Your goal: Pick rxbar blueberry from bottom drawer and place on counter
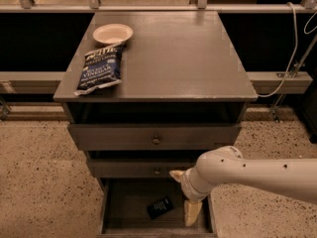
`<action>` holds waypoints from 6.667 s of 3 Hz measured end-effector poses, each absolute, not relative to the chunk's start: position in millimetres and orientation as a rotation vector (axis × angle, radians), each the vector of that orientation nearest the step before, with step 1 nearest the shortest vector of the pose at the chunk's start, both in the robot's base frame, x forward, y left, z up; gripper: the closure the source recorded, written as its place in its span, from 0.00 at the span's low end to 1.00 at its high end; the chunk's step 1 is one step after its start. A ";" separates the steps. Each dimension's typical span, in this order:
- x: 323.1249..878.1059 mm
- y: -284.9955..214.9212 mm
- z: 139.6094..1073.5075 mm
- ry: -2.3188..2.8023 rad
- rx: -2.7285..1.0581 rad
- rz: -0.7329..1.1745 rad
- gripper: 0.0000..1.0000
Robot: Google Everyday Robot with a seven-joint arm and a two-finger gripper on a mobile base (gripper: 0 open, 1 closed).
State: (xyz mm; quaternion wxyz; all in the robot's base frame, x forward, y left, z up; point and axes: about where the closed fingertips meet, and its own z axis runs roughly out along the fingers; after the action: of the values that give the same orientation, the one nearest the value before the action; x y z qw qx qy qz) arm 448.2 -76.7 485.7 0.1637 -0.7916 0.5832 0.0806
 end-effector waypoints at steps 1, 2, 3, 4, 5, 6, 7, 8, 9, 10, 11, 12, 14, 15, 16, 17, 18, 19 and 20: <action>451.5 -74.8 487.3 1.655 -2.255 0.227 0.00; 451.6 -80.4 471.7 1.670 -2.225 0.365 0.00; 466.0 -67.8 445.7 1.624 -2.056 0.538 0.00; 474.3 -92.7 405.1 1.560 -1.722 0.615 0.00; 465.1 -101.2 365.6 1.523 -1.567 0.665 0.00; 467.7 -82.5 325.1 1.485 -1.446 0.754 0.00; 477.3 -52.4 297.7 1.477 -1.384 0.816 0.00; 491.9 -31.2 266.4 1.544 -1.339 0.820 0.00; 509.4 -19.2 234.9 1.622 -1.326 0.799 0.00; 523.2 -11.9 197.5 1.681 -1.283 0.776 0.00; 532.2 -2.5 181.0 1.649 -1.279 0.753 0.00; 543.0 5.5 164.9 1.652 -1.351 0.725 0.00; 546.3 -2.2 115.9 1.731 -1.337 0.775 0.00; 539.2 -14.9 105.6 1.747 -1.351 0.783 0.26; 534.1 -19.5 100.6 1.759 -1.359 0.785 0.51; 534.2 -19.7 103.7 1.754 -1.356 0.780 0.72; 534.2 -19.7 107.9 1.754 -1.356 0.780 0.96; 534.2 -19.7 108.8 1.754 -1.356 0.780 1.00; 534.2 -19.7 108.9 1.754 -1.356 0.780 1.00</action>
Offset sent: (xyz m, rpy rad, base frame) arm 0.0235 0.0032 -0.0605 0.2475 0.2356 0.0004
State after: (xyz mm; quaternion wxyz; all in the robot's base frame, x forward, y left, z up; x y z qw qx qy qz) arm 534.2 -19.7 108.9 0.3854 -0.5325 0.6886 0.3061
